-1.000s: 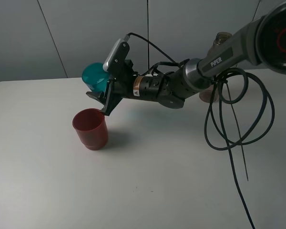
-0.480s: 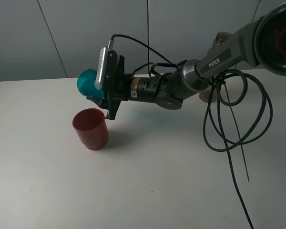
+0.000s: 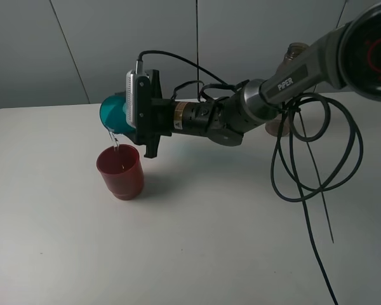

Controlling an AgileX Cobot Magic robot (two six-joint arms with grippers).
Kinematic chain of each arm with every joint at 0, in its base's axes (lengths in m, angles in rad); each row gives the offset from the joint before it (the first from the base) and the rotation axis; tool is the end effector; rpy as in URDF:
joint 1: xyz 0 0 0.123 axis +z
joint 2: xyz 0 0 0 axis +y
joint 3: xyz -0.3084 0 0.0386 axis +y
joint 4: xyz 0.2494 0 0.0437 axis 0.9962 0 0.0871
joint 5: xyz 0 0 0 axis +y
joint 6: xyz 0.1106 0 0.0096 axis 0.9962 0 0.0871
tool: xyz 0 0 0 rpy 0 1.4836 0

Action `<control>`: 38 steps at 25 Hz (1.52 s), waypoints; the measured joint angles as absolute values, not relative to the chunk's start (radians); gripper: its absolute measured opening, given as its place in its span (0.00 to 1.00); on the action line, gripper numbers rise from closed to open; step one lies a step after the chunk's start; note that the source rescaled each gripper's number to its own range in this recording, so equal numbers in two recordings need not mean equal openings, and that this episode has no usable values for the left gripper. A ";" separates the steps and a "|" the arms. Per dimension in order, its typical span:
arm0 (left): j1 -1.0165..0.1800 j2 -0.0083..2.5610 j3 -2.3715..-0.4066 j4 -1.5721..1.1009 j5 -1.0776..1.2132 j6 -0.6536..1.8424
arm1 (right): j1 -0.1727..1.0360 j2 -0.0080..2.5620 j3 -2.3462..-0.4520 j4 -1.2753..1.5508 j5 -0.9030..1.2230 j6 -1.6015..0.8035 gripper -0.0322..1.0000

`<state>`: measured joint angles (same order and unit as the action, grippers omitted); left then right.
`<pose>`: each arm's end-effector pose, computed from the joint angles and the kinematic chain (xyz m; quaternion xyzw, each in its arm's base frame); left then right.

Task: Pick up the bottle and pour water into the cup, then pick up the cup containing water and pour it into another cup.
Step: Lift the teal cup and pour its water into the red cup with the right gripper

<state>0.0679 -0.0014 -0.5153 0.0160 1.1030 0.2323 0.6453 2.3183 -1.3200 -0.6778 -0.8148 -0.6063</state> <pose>-0.0158 0.0005 0.2692 0.0701 0.8570 0.0842 0.5036 0.3740 0.3449 0.1153 -0.6776 0.3718 0.0381 0.6334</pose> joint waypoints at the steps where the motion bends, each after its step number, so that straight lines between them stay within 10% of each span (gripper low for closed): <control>1: 0.068 -0.001 -0.515 0.016 1.103 0.232 | 0.645 2.318 -1.320 -0.682 -0.819 -0.617 0.09; 38: 0.068 -0.001 -0.515 0.016 1.103 0.234 | 0.645 2.315 -1.320 -0.693 -0.907 -1.165 0.09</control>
